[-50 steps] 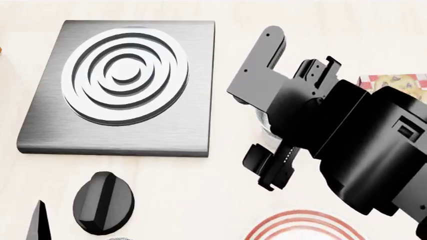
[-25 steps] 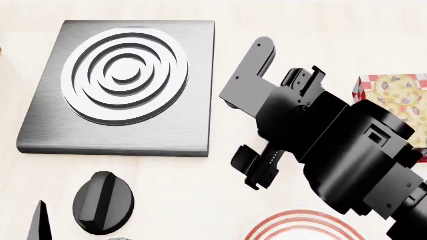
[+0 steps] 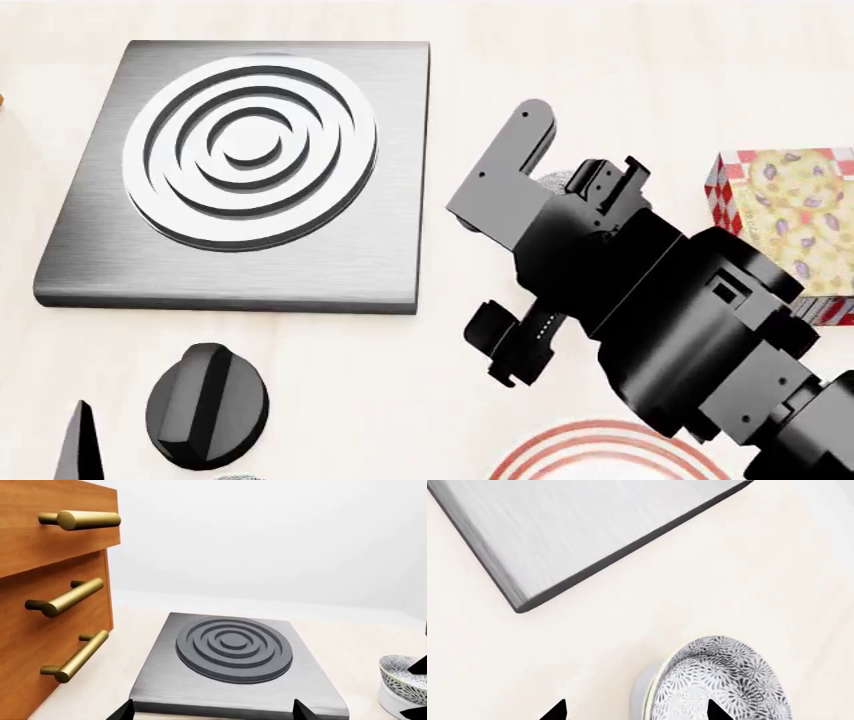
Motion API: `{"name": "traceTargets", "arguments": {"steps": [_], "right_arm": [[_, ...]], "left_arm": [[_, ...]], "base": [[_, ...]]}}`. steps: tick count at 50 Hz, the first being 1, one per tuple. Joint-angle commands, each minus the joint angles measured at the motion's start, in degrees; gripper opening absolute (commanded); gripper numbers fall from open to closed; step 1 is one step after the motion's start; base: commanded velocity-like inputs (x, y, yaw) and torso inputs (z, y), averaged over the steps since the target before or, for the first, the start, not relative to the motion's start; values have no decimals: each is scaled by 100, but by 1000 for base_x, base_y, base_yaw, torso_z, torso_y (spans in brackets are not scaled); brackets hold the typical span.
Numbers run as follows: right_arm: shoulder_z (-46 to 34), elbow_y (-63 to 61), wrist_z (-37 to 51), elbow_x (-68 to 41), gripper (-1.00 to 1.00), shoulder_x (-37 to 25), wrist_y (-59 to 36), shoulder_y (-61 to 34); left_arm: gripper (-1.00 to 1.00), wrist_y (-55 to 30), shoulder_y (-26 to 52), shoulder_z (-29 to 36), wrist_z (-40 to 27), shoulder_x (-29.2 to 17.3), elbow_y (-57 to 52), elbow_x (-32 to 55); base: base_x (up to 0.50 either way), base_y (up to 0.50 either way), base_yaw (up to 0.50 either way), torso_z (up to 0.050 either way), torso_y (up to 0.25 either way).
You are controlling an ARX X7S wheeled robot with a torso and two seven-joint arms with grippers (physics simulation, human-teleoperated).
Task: Pick the akita bowl on the ramekin and place it on the plate.
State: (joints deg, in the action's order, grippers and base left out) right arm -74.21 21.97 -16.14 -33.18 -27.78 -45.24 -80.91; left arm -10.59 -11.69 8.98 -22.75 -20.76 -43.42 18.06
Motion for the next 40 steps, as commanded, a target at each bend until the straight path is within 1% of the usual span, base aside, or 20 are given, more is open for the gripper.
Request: {"name": "traceTargets", "arguments": {"steps": [1,14,15,31,40], "right_arm": [[5,273,50,38,100,59,143,183],[28,477,80,78,100,133,251,240],[40,447,87,68,-100,125,247,232],[-62,380,91,145,-100,99,239,288],[-86,142,125,138,-100,1,58,204]], "left_arm": [[100,14,2,16,-17,-20,14,11],[100,21,38,24,-41,-29,75,34],[100,22,39,23,-44,-30,76,35],[100,22,79,64,-65,-42,149,39],[100,21,94,81,-80,-48,189,48]], "base": [[0,0,0,0,0],[0,0,0,0,0],[0,0,0,0,0],[0,0,0,0,0],[0,0,0,0,0]]}}
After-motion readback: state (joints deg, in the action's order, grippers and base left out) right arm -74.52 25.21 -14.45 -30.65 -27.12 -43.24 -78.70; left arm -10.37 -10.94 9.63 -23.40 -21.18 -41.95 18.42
